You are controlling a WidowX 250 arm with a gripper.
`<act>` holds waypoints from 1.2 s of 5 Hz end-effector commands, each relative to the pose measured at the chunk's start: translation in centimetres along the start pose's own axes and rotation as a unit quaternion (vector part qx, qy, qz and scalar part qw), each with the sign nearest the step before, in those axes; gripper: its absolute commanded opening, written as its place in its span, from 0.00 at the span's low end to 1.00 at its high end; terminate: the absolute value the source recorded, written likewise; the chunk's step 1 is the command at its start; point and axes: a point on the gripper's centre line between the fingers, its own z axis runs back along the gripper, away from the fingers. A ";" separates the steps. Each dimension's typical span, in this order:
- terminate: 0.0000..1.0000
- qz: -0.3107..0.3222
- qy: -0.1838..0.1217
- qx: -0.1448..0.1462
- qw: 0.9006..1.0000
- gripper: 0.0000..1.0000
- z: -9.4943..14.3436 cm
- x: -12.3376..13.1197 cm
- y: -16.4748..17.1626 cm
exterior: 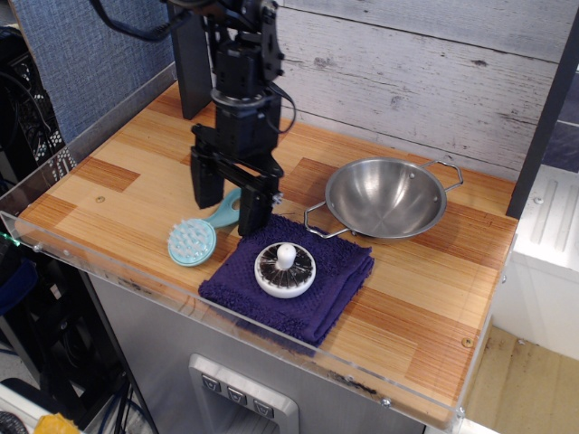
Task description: Put the scrubber to the right of the cloth.
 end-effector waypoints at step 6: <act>0.00 0.002 0.023 0.003 1.000 0.00 -2.1 -0.6 -0.1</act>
